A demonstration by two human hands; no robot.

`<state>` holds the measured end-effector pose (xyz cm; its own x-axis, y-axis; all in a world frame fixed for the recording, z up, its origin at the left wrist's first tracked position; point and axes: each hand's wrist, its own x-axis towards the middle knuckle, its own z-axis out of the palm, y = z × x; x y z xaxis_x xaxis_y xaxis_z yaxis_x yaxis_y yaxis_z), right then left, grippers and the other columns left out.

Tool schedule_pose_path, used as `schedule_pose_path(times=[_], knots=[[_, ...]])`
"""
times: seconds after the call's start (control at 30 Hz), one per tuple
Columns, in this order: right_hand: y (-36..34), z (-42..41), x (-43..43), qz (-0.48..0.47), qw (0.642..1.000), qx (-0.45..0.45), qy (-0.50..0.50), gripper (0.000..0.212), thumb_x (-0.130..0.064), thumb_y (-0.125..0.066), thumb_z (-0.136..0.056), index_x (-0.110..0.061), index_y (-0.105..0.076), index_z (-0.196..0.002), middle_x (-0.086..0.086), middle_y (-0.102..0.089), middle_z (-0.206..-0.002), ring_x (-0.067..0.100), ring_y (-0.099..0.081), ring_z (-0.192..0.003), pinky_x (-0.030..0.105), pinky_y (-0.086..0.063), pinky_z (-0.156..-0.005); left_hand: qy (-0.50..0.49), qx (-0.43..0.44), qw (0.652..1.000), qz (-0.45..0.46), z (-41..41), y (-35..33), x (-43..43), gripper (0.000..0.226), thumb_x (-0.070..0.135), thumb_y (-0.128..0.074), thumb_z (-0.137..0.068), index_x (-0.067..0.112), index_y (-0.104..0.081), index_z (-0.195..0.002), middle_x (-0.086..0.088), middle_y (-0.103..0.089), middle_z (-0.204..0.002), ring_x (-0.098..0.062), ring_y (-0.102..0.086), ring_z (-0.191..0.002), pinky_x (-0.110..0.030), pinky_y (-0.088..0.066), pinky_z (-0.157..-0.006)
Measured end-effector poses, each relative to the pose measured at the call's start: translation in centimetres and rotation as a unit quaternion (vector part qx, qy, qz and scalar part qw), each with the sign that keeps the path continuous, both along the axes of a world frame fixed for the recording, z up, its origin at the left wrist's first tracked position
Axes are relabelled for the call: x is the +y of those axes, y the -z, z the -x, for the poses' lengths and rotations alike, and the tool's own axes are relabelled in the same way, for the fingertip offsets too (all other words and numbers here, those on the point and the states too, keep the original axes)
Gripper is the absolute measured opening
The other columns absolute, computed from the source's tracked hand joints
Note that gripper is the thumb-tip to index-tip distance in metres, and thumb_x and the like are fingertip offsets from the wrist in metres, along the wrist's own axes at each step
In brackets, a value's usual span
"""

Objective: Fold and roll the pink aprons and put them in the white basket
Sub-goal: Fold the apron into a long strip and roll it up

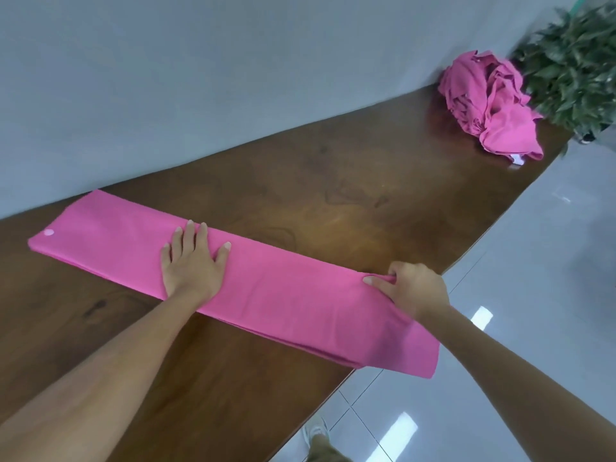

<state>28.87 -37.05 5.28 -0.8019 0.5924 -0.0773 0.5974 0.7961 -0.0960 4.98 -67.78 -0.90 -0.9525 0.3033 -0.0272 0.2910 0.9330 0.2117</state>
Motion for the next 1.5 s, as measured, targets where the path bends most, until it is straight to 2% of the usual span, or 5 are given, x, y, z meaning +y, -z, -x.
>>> schedule_pose_path(times=[0.47,0.67,0.8,1.13,1.5], knots=[[-0.1,16.7,7.7,-0.046,0.99,-0.035,-0.132,0.065,-0.083,-0.052,-0.079,-0.018,-0.055,-0.081,0.003,-0.063,-0.08,0.031,-0.066,-0.083,0.034,-0.044,-0.066,-0.259,-0.011,0.965,-0.036,-2.7,-0.1,1.7,0.073,0.058,-0.021,-0.103,0.016,-0.013,-0.162,-0.006,-0.006,-0.171,-0.029,-0.002,-0.156,-0.051,-0.004,-0.125],[2.3,19.9,8.5,-0.088,0.97,0.081,-0.213,0.039,-0.048,-0.063,-0.094,-0.009,-0.062,-0.089,0.012,-0.064,-0.09,0.036,-0.06,-0.089,0.041,-0.041,-0.076,-0.313,-0.015,0.949,-0.023,-3.8,0.2,2.3,0.074,0.056,-0.02,-0.103,0.013,-0.01,-0.163,-0.007,-0.004,-0.171,-0.031,0.0,-0.156,-0.056,-0.003,-0.124],[3.0,18.6,5.7,-0.007,0.956,0.148,-0.254,0.021,-0.016,-0.06,-0.094,-0.008,-0.065,-0.112,0.013,-0.06,-0.114,0.035,-0.056,-0.103,0.046,-0.046,-0.088,-0.254,0.01,0.967,-0.022,-3.6,-0.1,2.2,0.071,0.053,-0.027,-0.104,0.011,-0.02,-0.161,-0.013,-0.009,-0.169,-0.032,-0.002,-0.156,-0.059,-0.004,-0.123],[4.4,12.5,2.0,0.008,0.956,-0.029,-0.291,0.092,-0.076,0.02,-0.083,-0.029,0.006,-0.16,-0.002,0.009,-0.169,0.019,0.011,-0.155,0.038,0.006,-0.125,0.129,0.017,0.991,0.02,-4.0,-0.5,3.0,0.073,0.064,0.002,-0.096,0.035,0.001,-0.162,0.013,0.008,-0.169,-0.008,0.01,-0.155,-0.042,-0.001,-0.127],[3.2,15.7,-11.8,0.114,0.964,-0.008,-0.239,0.059,-0.05,-0.022,-0.107,-0.032,-0.008,-0.161,-0.002,0.007,-0.169,0.031,0.008,-0.155,0.059,-0.001,-0.123,0.178,-0.045,0.982,-0.049,-2.5,-0.5,0.0,0.067,0.056,-0.009,-0.103,0.026,-0.003,-0.162,0.013,0.005,-0.168,-0.004,0.008,-0.154,-0.033,0.002,-0.128]])
